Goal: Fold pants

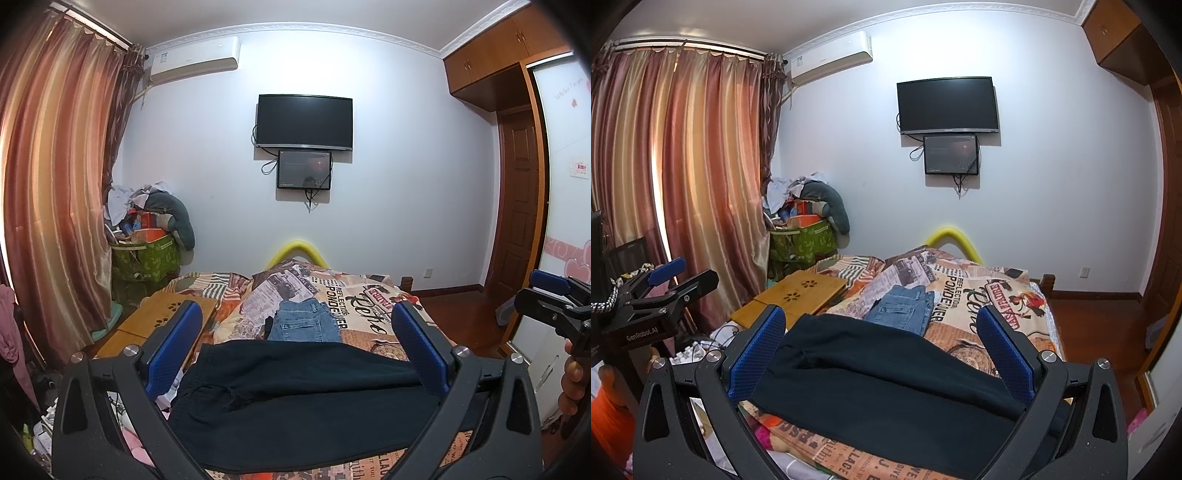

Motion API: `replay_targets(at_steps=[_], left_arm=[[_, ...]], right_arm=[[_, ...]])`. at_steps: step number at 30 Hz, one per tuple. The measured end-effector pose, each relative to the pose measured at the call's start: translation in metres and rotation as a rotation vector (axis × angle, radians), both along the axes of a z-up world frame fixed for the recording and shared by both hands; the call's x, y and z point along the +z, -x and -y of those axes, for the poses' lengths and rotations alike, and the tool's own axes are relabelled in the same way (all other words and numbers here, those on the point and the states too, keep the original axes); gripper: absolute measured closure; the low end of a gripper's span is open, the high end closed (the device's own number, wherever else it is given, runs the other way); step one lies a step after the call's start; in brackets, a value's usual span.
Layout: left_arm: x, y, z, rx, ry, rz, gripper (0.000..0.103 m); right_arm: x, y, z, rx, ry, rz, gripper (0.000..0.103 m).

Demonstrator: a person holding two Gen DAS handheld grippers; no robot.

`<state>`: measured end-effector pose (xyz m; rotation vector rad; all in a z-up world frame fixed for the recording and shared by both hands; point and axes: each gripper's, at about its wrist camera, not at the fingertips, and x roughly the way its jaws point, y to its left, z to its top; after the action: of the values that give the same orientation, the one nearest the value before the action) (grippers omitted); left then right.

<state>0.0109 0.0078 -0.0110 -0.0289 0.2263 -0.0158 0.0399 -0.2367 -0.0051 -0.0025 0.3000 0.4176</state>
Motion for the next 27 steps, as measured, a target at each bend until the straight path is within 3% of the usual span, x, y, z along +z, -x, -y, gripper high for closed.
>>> replay_targets(at_steps=[19, 27], left_arm=[[0.001, -0.005, -0.003, 0.001, 0.006, -0.011, 0.000], [-0.010, -0.034, -0.010, 0.001, 0.010, -0.047, 0.000]], right_arm=[[-0.003, -0.004, 0.002, -0.003, -0.006, -0.015, 0.000], [-0.012, -0.023, 0.000, -0.029, 0.009, -0.055, 0.000]])
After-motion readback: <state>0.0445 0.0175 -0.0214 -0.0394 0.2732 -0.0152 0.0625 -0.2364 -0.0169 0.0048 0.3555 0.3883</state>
